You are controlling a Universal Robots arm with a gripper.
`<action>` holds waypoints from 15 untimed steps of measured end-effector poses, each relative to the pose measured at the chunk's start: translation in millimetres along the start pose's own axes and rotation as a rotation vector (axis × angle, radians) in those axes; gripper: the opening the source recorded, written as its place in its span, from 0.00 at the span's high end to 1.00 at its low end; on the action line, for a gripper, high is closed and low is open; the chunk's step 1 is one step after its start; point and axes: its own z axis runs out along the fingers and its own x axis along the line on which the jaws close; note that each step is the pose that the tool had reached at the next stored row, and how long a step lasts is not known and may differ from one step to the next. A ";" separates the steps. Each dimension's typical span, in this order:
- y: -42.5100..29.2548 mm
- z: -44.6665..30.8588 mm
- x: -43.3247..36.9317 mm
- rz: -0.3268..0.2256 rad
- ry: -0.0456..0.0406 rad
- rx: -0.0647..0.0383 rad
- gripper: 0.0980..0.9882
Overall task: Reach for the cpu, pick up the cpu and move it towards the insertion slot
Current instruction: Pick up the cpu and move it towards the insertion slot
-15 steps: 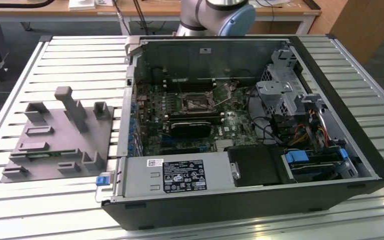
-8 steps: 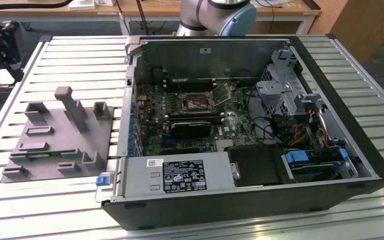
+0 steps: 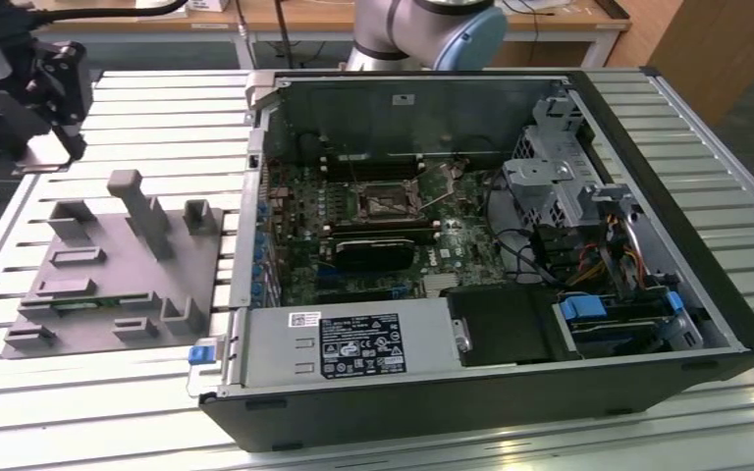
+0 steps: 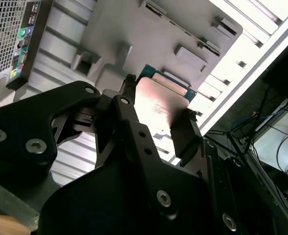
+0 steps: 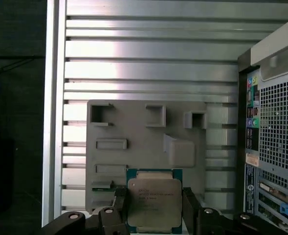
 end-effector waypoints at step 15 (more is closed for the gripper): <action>3.6 -1.3 -37.2 0.003 -0.0007 0.000 0.51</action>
